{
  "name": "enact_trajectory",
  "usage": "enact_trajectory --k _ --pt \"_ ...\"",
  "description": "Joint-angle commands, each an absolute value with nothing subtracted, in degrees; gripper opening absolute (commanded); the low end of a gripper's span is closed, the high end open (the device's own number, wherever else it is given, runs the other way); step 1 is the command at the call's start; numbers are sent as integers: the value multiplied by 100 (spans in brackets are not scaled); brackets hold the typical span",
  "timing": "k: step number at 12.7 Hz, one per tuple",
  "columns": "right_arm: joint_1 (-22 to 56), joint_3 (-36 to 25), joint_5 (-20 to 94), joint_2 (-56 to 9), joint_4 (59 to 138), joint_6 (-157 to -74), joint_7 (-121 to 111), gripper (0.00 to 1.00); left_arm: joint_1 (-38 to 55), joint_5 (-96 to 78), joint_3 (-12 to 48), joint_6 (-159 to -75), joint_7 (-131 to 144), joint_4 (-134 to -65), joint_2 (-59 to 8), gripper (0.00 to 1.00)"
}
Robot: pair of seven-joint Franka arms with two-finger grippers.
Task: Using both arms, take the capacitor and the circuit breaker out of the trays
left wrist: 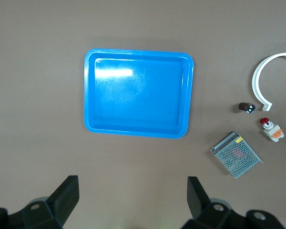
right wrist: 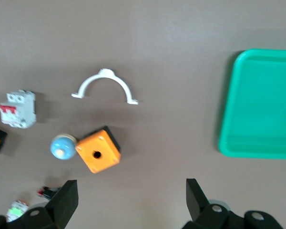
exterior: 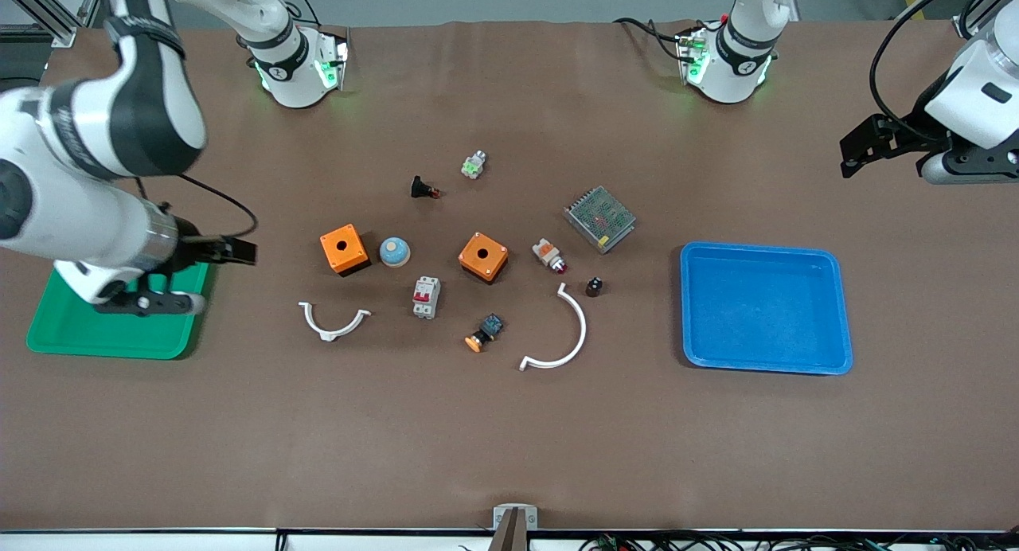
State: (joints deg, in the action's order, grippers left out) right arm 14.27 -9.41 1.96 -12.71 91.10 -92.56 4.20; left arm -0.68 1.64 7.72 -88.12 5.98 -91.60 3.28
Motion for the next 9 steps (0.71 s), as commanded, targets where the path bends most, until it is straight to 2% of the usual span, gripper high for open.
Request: enact_trajectory --k 1,3,5,9 --pt "1266 -835 -201 -441 9965 -9316 55 100 -105 202 765 -8851 642 -9281 492 100" --pt "828 -835 -202 -194 10221 -9325 -630 100 -105 193 765 -8851 633 -9281 492 100" --pt "642 -835 -228 -176 10143 -9316 -826 100 -105 193 765 -8851 633 -9281 492 100" --pt "334 -826 -343 -263 9372 -9316 -922 100 -105 202 765 -8859 607 -9281 492 100"
